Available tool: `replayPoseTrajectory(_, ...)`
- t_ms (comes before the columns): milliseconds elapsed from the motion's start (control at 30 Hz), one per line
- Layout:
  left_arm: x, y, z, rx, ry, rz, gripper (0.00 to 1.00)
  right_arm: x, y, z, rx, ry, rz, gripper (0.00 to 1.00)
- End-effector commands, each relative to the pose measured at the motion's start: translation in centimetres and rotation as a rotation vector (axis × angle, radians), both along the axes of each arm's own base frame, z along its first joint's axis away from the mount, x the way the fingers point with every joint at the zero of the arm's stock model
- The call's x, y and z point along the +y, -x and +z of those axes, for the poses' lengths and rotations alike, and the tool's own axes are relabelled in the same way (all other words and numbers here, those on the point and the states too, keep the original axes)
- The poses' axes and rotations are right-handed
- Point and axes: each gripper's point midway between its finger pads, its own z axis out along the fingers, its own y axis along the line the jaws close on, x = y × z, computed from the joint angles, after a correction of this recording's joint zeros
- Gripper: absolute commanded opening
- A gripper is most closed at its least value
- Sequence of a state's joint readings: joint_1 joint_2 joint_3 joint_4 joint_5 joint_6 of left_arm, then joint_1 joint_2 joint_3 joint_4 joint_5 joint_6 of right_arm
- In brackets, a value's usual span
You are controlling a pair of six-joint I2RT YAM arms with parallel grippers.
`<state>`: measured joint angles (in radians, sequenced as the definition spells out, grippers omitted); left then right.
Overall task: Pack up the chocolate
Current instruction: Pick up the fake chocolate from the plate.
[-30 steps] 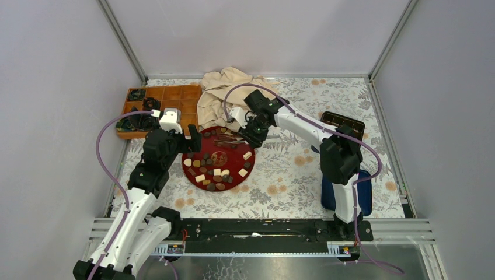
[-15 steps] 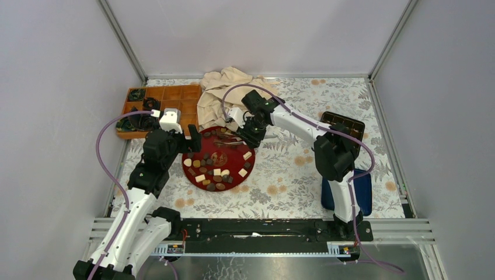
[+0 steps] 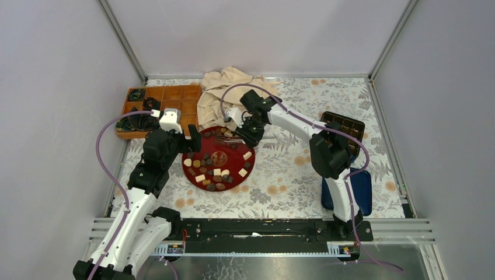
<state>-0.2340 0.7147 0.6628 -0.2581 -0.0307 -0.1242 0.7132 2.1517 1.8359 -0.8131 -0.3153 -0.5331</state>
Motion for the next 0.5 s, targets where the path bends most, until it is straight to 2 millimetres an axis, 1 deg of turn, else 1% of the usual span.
replayPoseTrajectory(0,0.4,-0.5,1.1,-0.059,-0.003,0.016,0.98,0.0,0.5,5.1,0.003,-0.127,0.001,0.02)
replayPoseTrajectory(33,0.4,-0.4,1.2,-0.060,-0.003,0.017,0.98,-0.3,1.0,5.4,0.023,-0.146,0.011,0.02)
replayPoseTrajectory(67,0.4,-0.4,1.2,-0.060,-0.003,0.017,0.98,-0.7,1.6,6.3,0.040,-0.181,0.025,0.01)
replayPoseTrajectory(133,0.4,-0.4,1.2,-0.062,-0.002,0.016,0.98,-1.7,2.8,7.4,0.077,-0.231,0.050,0.00)
replayPoseTrajectory(233,0.4,-0.4,1.4,-0.067,0.000,0.015,0.98,-3.8,4.9,8.7,0.124,-0.289,0.097,0.00)
replayPoseTrajectory(367,0.4,-0.3,1.5,-0.071,0.002,0.013,0.98,-7.5,6.8,10.4,0.146,-0.353,0.088,0.00)
replayPoseTrajectory(400,0.4,-0.3,1.6,-0.074,0.003,0.013,0.98,-8.6,6.9,10.8,0.135,-0.364,0.070,0.00)
replayPoseTrajectory(467,0.4,-0.2,1.7,-0.076,0.004,0.011,0.98,-11.4,6.4,11.4,0.098,-0.384,-0.002,0.00)
